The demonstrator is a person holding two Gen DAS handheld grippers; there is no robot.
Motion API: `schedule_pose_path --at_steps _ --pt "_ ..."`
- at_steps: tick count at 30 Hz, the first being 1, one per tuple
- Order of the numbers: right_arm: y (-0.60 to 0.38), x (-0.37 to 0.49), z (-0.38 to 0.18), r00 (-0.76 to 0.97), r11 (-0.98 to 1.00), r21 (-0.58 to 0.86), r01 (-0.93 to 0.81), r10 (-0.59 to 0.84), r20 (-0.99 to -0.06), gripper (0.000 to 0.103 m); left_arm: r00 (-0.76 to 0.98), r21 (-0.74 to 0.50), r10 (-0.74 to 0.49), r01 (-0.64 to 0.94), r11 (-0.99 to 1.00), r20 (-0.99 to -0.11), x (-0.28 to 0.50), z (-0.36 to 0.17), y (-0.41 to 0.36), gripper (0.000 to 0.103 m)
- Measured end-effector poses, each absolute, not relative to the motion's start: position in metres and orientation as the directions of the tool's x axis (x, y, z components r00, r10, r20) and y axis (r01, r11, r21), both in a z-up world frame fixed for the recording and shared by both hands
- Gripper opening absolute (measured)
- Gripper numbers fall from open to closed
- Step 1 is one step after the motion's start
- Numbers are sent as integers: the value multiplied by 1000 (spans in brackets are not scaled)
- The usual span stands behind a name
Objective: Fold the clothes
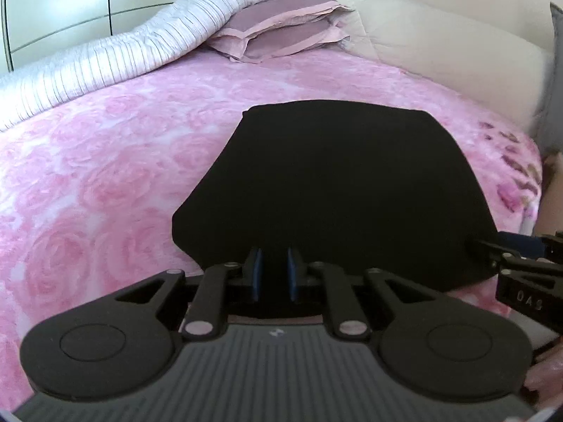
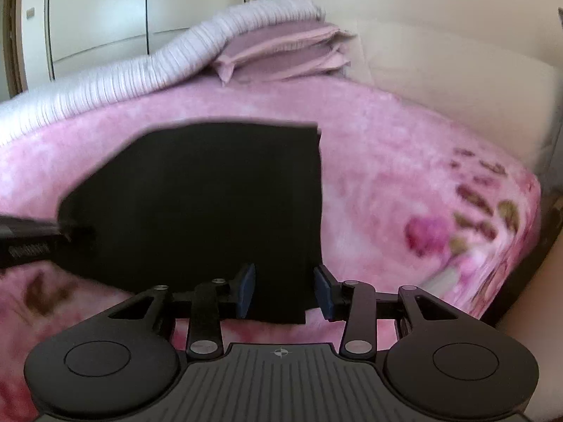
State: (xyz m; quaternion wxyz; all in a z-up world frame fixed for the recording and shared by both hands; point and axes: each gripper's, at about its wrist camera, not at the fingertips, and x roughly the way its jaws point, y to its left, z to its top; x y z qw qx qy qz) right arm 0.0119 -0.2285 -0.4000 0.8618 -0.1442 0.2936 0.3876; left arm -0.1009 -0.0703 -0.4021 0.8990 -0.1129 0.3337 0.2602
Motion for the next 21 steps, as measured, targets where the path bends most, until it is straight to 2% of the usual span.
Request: schedule_pose_path --at_steps 4,9,14,21 --pt "-222 14 -394 528 675 -29 -737 549 -648 41 608 -8 408 -564 826 -682 -106 -392 -75 12" --pt "-237 0 -376 524 714 22 -700 534 -664 42 572 -1 440 -610 792 -692 -133 -378 -93 26" --pt "-256 -30 -363 522 735 55 -676 530 -669 42 561 -16 445 -633 774 -698 -160 -365 -110 31" --pt "-270 -61 -334 518 733 75 -676 545 -660 43 581 -18 473 -643 765 -663 -192 -334 -131 37"
